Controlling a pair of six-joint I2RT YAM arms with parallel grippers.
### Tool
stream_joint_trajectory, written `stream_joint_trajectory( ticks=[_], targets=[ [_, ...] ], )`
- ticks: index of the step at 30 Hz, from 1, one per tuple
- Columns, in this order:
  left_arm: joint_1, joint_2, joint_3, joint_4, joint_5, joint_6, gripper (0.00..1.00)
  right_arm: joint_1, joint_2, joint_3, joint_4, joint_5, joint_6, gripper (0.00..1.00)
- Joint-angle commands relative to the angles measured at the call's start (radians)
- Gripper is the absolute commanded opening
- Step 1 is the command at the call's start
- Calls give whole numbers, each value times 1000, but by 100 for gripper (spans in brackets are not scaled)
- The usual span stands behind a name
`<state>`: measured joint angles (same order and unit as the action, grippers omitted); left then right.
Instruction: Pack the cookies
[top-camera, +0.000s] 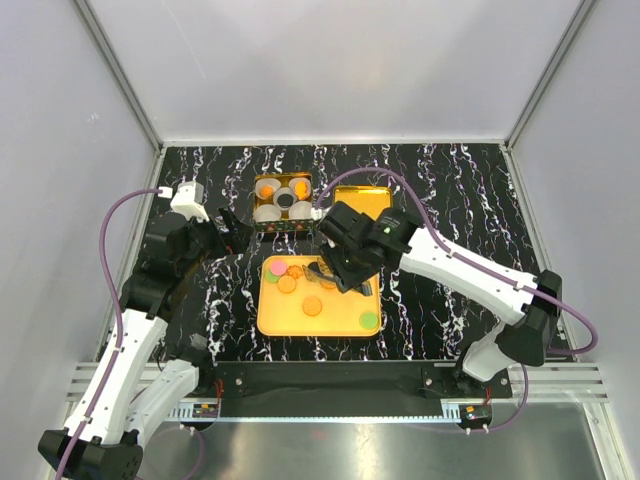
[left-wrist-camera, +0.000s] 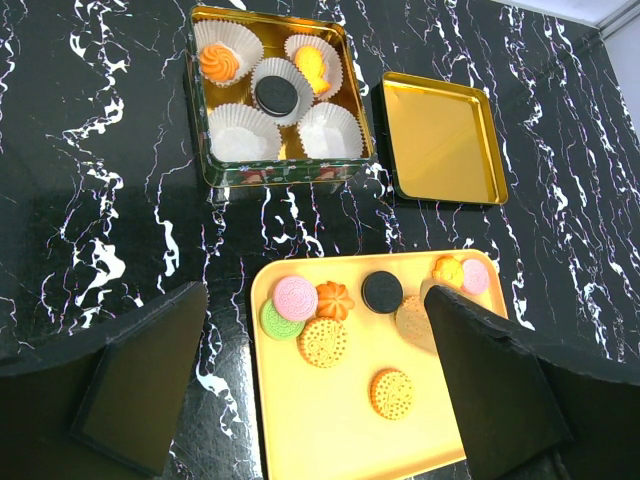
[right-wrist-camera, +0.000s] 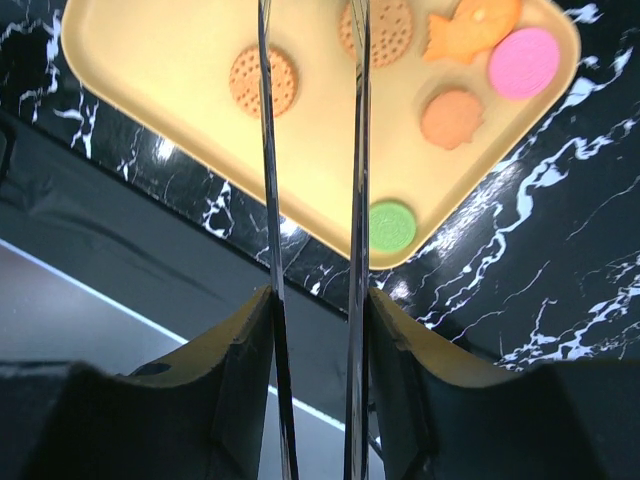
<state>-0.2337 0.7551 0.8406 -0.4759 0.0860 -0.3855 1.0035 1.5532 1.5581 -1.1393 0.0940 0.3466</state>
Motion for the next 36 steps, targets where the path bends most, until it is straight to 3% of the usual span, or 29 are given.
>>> stream_joint_trajectory(
  ticks=[1,36],
  targets=[
    [7,10,-3,53,21,-3,99,24,-39,-18,-4,-30,28,47],
    [7,15,-5,53,18,-1,99,150,34,-63,-37,-10,61,53]
  ],
)
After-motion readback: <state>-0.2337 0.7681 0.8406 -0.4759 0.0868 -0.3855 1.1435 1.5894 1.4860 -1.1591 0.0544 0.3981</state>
